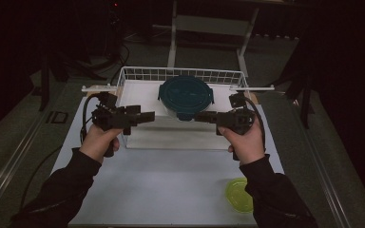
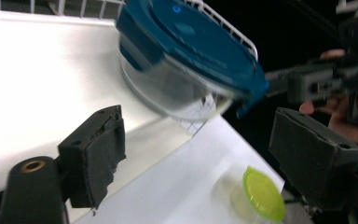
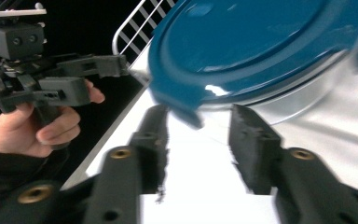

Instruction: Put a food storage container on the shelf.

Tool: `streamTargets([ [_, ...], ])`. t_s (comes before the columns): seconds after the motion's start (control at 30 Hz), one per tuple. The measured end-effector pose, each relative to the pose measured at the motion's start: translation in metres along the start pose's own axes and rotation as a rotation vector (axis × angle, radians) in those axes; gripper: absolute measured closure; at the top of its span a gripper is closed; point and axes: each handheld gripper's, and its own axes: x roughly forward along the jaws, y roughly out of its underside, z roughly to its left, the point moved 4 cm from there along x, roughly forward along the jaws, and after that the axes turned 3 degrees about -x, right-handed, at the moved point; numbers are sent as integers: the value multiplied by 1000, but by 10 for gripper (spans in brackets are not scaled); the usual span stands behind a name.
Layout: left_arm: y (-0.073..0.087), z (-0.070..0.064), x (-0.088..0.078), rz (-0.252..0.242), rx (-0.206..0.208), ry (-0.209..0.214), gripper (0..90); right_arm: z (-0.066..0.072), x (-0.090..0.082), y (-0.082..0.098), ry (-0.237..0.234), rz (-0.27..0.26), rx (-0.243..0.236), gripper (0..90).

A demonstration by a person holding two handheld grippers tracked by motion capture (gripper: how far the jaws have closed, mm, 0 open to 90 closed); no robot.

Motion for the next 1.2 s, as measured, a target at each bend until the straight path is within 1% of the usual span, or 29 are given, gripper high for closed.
streamTargets([
  [0.03, 4, -2, -1, 2, 22, -9, 140, 2, 1, 1, -5, 7, -3, 608],
  [0.1, 12, -5, -1, 11, 59, -27, 122, 6, 4, 4, -6, 11, -18, 667],
  [0.17, 21, -8, 0, 33, 87, -43, 6, 10, 7, 6, -13, 16, -32, 695],
  [0.2, 26, -9, -1, 34, 95, -46, 0, 12, 8, 6, -9, 15, -45, 723],
  [0.27, 35, -10, -1, 16, 110, -58, 0, 14, 10, 8, -22, 25, -48, 742],
  [0.3, 40, -11, -1, 16, 117, -63, 0, 15, 12, 9, -26, 35, -51, 745],
  [0.33, 47, -13, -1, 11, 135, -64, 0, 16, 13, 10, -32, 39, -51, 754],
  [0.4, 55, -15, -1, 13, 156, -73, 0, 18, 16, 12, -36, 51, -57, 799],
  [0.43, 60, -17, -1, 9, 167, -76, 0, 19, 17, 13, -37, 56, -58, 806],
  [0.47, 64, -17, -2, 9, 184, -86, 0, 19, 18, 13, -38, 56, -58, 831],
  [0.5, 68, -18, -3, 1, 190, -97, 0, 20, 20, 14, -36, 63, -63, 856],
  [0.57, 75, -19, -6, -18, 204, -114, 0, 20, 21, 15, -34, 63, -57, 887],
  [0.6, 79, -19, -6, -22, 209, -133, 0, 20, 22, 16, -28, 67, -64, 892],
  [0.63, 83, -19, -7, -30, 219, -148, 0, 19, 24, 16, -27, 65, -60, 896],
  [0.67, 88, -20, -7, -31, 225, -165, 0, 19, 25, 16, -24, 64, -56, 898],
  [0.7, 95, -21, -6, -21, 238, -185, 0, 19, 26, 16, -22, 66, -60, 899],
  [0.73, 99, -21, -6, -17, 242, -191, 0, 19, 27, 16, -23, 63, -56, 899],
  [0.77, 104, -22, -5, -10, 249, -192, 0, 19, 28, 16, -21, 63, -54, 899],
  [0.87, 120, -22, -4, 11, 249, -192, 0, 18, 30, 15, -15, 58, -53, 900],
  [0.97, 133, -22, -3, 30, 259, -195, 0, 17, 31, 12, -4, 59, -55, 900],
  [1.0, 137, -22, -3, 25, 259, -197, 0, 17, 32, 12, -4, 62, -55, 900],
  [1.03, 142, -22, -2, 26, 265, -209, 0, 16, 33, 11, -6, 59, -53, 900],
  [1.1, 151, -21, -1, 17, 286, -228, 0, 14, 34, 11, -6, 59, -48, 900],
  [1.17, 154, -21, -1, 16, 286, -228, 0, 13, 35, 11, 1, 61, -48, 900],
  [1.2, 160, -19, -1, -5, 290, -215, 0, 13, 36, 12, 4, 60, -48, 900],
])
